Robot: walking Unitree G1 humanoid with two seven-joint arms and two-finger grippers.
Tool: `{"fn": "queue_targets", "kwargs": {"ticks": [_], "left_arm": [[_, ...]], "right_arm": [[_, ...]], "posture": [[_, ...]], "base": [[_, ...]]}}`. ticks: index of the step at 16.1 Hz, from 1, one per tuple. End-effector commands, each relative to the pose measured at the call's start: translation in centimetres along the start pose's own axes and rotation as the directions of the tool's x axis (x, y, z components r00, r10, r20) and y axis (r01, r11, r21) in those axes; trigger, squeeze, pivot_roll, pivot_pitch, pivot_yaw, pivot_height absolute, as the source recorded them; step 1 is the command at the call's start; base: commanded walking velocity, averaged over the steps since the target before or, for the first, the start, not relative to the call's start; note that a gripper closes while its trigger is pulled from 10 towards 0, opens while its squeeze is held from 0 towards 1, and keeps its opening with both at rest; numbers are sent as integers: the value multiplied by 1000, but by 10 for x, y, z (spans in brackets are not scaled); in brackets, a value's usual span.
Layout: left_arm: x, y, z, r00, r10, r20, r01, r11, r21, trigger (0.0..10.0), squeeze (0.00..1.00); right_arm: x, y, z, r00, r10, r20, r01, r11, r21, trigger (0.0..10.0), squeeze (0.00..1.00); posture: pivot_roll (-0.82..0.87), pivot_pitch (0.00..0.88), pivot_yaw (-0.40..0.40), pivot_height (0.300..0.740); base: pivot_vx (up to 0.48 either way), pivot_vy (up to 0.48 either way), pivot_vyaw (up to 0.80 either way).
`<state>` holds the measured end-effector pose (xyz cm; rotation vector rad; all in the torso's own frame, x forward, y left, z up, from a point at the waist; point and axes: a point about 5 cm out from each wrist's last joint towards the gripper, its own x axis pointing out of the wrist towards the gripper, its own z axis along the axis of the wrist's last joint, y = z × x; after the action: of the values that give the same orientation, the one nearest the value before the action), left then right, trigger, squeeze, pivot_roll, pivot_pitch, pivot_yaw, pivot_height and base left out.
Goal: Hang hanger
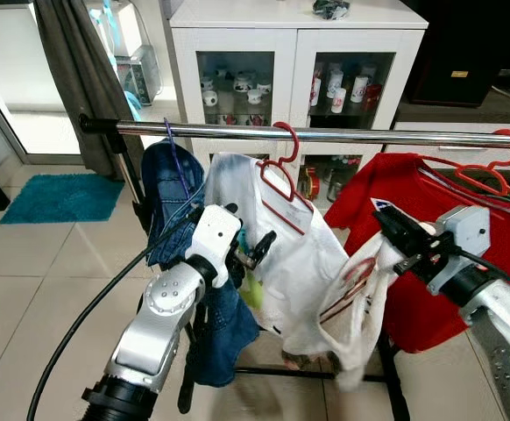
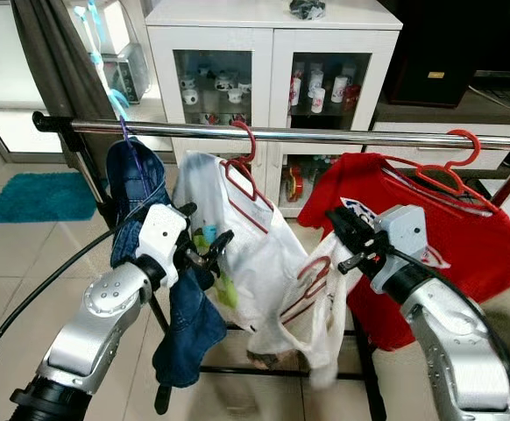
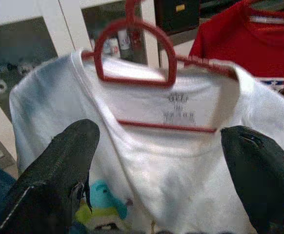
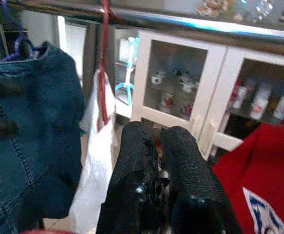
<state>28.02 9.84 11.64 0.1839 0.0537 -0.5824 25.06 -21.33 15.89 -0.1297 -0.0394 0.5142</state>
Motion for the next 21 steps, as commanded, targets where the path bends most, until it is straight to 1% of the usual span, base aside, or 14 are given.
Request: {"fn": "queue_targets", "kwargs": {"ticks": [1,3,4,5,6,9,10,12,14,16,19,21], "left_arm": [[-3,0,2,1000,8,11,-8,1000,21,10000,0],[-6,-2,1,1000,10,11,-10,1000,21,10000,0],[-7,-1,0,1000,14,10,-14,1000,22,10000,0],[-7,1,1,1000,18,11,-19,1000,21,10000,0],[-6,3,3,999,41,23,-41,999,-10,10000,0],[-8,7,5,998,59,18,-59,998,-4,10000,0],[-11,11,4,997,74,22,-74,997,-23,10000,0],[-14,11,4,997,79,18,-79,997,-16,10000,0],[-15,8,5,997,79,24,-79,997,-21,10000,0],[-14,7,5,997,78,24,-77,997,-24,10000,0],[-10,6,7,997,76,30,-75,997,-26,10000,0],[-11,6,7,997,73,31,-73,997,-26,10000,0]], "right_arm": [[4,-3,24,996,39,77,-35,998,-50,10000,0],[5,-9,38,992,64,111,-57,996,-68,10000,0],[8,-11,51,984,94,148,-85,994,-69,10000,0],[9,-12,58,979,117,166,-107,992,-70,10000,0],[11,-13,61,976,139,166,-129,989,-70,10000,0],[16,-11,50,982,130,140,-124,991,-49,10000,0],[17,-8,40,988,96,124,-95,995,-15,10000,0],[15,-4,31,992,79,96,-80,997,8,10000,0],[8,-2,21,998,33,61,-35,999,27,10000,0],[8,-2,20,998,24,59,-25,999,31,10000,0],[7,-8,19,997,-45,55,43,998,45,10000,0],[6,-6,18,997,-60,53,56,996,68,10000,0]], "posture": [[-199,0,7,740],[-190,0,-4,740],[-189,0,-5,740],[-187,0,-8,740],[-181,0,-14,740],[-155,0,-17,740],[-152,0,-13,740],[-150,0,-10,740],[-155,0,-6,740],[-159,0,-5,740],[-169,0,-3,740],[-167,0,-2,740]], "base": [[0,0,0],[0,0,0],[0,0,0],[0,0,0],[0,0,0],[0,0,0],[0,0,0],[0,0,0],[0,0,0],[0,0,0],[0,0,0],[0,-259,0]]}}
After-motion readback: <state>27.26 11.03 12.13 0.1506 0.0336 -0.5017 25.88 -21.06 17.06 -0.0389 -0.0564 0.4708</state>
